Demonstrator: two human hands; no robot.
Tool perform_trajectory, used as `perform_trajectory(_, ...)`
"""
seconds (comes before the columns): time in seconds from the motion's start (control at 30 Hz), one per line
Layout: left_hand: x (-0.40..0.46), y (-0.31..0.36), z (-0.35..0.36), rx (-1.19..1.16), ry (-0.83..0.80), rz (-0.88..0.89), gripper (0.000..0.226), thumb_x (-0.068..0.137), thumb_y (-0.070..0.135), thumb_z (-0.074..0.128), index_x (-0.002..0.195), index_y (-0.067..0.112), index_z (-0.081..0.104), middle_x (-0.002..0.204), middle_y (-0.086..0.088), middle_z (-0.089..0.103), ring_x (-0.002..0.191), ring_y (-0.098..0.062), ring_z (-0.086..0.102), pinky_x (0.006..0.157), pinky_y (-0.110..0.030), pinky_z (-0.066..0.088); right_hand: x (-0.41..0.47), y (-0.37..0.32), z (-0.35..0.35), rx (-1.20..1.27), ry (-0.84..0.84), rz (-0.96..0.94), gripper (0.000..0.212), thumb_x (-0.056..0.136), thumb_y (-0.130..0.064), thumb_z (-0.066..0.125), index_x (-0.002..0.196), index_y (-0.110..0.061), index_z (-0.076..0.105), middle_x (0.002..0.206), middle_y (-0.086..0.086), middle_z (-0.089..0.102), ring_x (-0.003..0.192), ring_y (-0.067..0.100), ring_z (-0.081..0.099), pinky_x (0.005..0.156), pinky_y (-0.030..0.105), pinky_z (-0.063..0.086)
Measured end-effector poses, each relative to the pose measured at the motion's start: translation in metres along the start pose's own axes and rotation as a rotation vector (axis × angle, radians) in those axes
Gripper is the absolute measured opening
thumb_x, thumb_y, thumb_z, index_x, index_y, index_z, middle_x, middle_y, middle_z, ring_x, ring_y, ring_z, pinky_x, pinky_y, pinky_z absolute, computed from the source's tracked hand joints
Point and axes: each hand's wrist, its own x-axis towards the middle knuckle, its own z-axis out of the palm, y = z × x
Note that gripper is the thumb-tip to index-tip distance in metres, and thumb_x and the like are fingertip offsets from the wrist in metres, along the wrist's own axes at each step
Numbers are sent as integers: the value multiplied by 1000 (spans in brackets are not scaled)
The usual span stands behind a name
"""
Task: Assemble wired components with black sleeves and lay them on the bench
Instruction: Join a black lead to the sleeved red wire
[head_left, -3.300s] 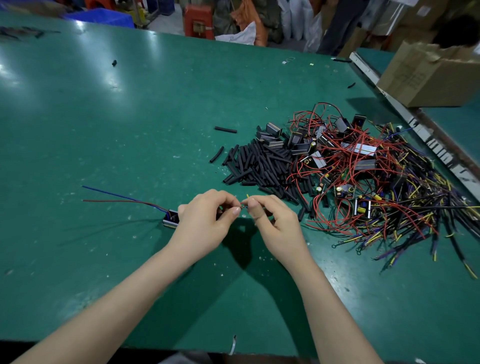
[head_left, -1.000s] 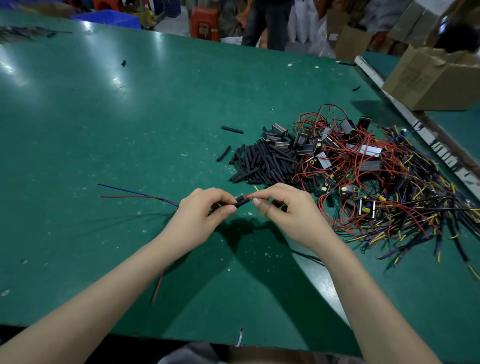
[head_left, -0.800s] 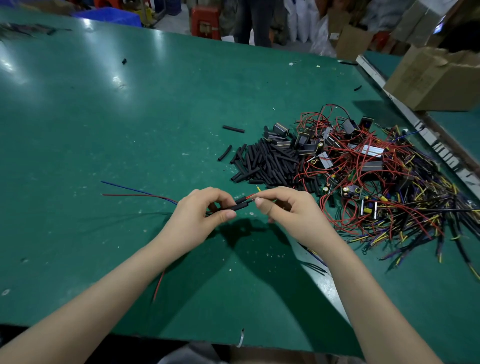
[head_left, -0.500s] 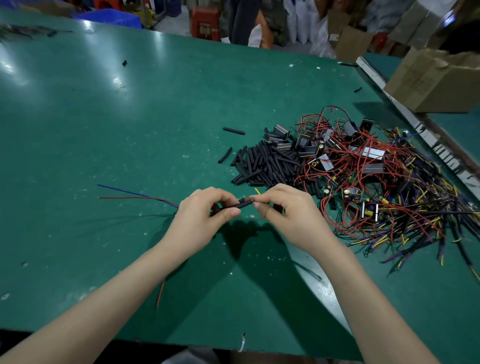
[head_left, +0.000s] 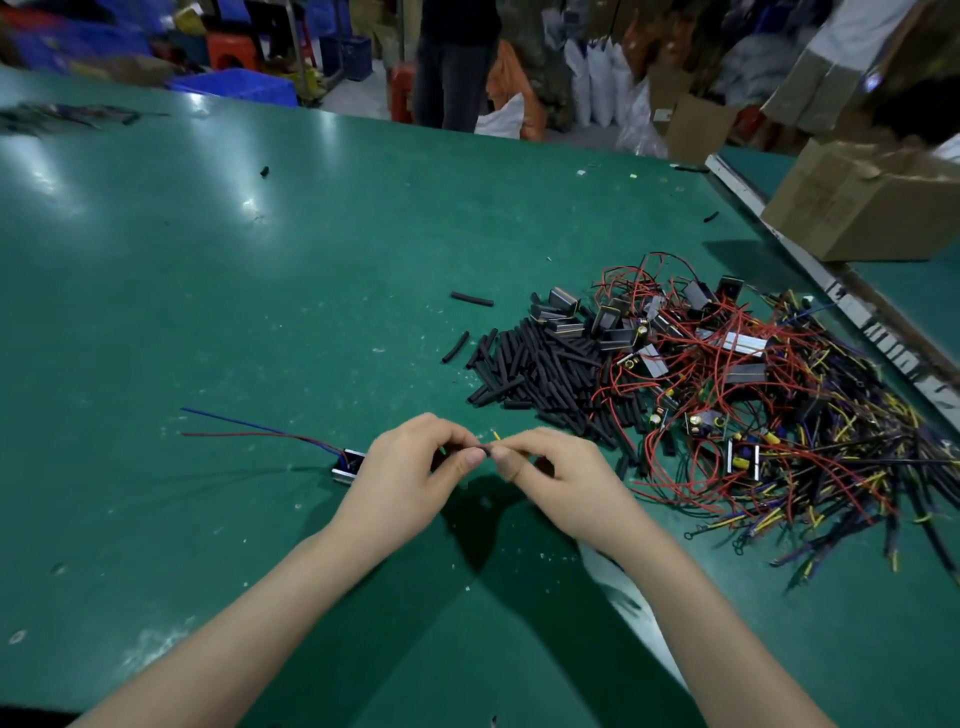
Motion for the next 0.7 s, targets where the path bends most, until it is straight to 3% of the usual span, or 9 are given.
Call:
perform_trajectory(0.07, -2, 0, 1, 32, 1, 41, 6, 87, 27, 66, 89, 22, 69, 77, 17, 54, 75, -4, 50, 76, -23, 41, 1, -1, -3, 152, -126, 190, 19, 93, -37, 59, 87, -24, 70, 80, 7, 70, 58, 12, 56, 60, 28, 43)
perform_trajectory(0.17, -5, -1, -2, 55, -29, 98, 5, 86, 27, 68, 88, 22, 70, 79, 15, 54, 78, -9, 55, 78, -38, 45, 2, -5, -9, 273, -200, 224, 14, 91, -29, 63, 83, -21, 72, 66, -7, 62, 55, 8, 48, 58, 23, 39)
perform_trajectory(0.23, -5, -3, -5, 108, -78, 162, 7, 86, 28, 68, 89, 22, 71, 80, 16, 53, 77, -11, 58, 75, -40, 47, 3, -6, -15, 22, -217, 29, 13, 91, -24, 65, 92, -17, 75, 72, -8, 59, 64, 5, 51, 65, 19, 40)
perform_trajectory(0.3, -5, -3, -7, 152, -133, 200, 8, 86, 28, 68, 89, 22, 71, 79, 18, 50, 77, -10, 57, 75, -41, 48, 3, -9, -14, -375, -254, -190, 20, 94, -27, 59, 105, -18, 73, 88, -1, 59, 83, 13, 57, 76, 27, 45)
perform_trajectory(0.37, -5, -3, -6, 160, -154, 193, 8, 88, 28, 66, 91, 22, 70, 80, 18, 49, 81, -9, 57, 78, -41, 47, 1, -13, -10, -597, -261, -205, 26, 97, -34, 51, 113, -23, 68, 101, 1, 56, 94, 25, 57, 80, 37, 48)
perform_trajectory(0.43, -3, -3, -7, 140, -146, 163, 8, 88, 29, 65, 91, 23, 70, 81, 17, 52, 82, -9, 57, 80, -40, 46, 0, -14, -10, -516, -235, -178, 26, 97, -33, 51, 113, -22, 68, 98, 0, 56, 92, 21, 57, 82, 33, 47)
perform_trajectory(0.53, -2, -3, -8, 109, -132, 149, 7, 87, 30, 65, 89, 24, 68, 81, 15, 55, 78, -7, 55, 79, -38, 46, 1, -9, -13, -188, -232, -63, 17, 95, -25, 58, 98, -17, 73, 75, -14, 55, 69, -6, 52, 69, 11, 38)
perform_trajectory(0.63, -4, 0, -7, 134, -127, 192, 7, 88, 30, 64, 89, 23, 67, 80, 16, 50, 75, -7, 53, 76, -39, 45, -1, -5, -12, -7, -245, 107, 18, 93, -30, 59, 77, -29, 65, 64, -14, 58, 53, -4, 49, 59, 21, 41)
perform_trajectory(0.7, -6, 0, -5, 142, -143, 217, 7, 89, 29, 64, 90, 22, 67, 81, 17, 49, 72, -7, 50, 75, -40, 45, -2, -5, -12, 22, -264, 125, 17, 92, -31, 60, 79, -25, 69, 68, -8, 62, 57, 4, 51, 62, 26, 43)
